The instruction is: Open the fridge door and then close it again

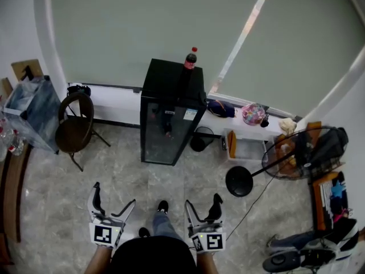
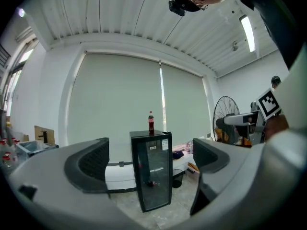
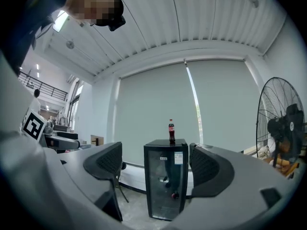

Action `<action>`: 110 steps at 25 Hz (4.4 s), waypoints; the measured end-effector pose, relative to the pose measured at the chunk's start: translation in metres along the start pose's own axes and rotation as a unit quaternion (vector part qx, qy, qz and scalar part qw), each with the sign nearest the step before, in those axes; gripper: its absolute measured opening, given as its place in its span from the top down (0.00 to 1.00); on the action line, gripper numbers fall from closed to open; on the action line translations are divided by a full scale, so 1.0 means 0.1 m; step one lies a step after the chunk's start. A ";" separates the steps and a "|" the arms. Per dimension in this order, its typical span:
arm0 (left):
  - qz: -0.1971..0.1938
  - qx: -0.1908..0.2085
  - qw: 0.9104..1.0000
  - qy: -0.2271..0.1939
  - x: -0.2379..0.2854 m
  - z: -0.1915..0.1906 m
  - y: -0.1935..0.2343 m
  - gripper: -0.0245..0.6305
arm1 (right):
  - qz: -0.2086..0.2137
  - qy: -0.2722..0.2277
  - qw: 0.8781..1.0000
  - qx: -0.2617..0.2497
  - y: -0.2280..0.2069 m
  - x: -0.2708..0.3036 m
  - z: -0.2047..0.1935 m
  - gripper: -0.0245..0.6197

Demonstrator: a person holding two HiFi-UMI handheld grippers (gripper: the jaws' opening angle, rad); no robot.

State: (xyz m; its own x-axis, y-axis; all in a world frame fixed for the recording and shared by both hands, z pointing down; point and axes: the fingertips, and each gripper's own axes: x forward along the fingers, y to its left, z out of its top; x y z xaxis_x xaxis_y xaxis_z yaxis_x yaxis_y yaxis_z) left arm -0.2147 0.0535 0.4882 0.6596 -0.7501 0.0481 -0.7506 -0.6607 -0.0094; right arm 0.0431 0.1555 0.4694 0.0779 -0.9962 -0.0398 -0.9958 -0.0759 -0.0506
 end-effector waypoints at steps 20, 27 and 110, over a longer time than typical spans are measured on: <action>0.009 -0.001 1.000 0.022 1.62 0.19 -0.01 0.16 | 0.035 -0.002 0.999 -0.012 -0.88 1.40 0.13 0.30; 0.028 -0.003 0.999 0.030 2.05 0.18 0.02 0.16 | 0.060 -0.001 0.998 -0.007 -1.09 1.80 0.12 0.30; -0.213 -0.018 0.943 0.255 4.83 -2.67 1.51 0.80 | -0.080 0.095 0.992 -0.009 -1.16 2.36 -0.25 0.30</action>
State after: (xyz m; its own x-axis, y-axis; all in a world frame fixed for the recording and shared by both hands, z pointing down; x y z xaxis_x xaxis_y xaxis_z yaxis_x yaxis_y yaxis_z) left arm -0.0196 -0.4005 0.7771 0.8044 -0.2989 0.5134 -0.4284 -0.8906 0.1528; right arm 0.1756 -0.0724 0.4909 0.2273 -0.9611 0.1569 -0.9720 -0.2337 -0.0233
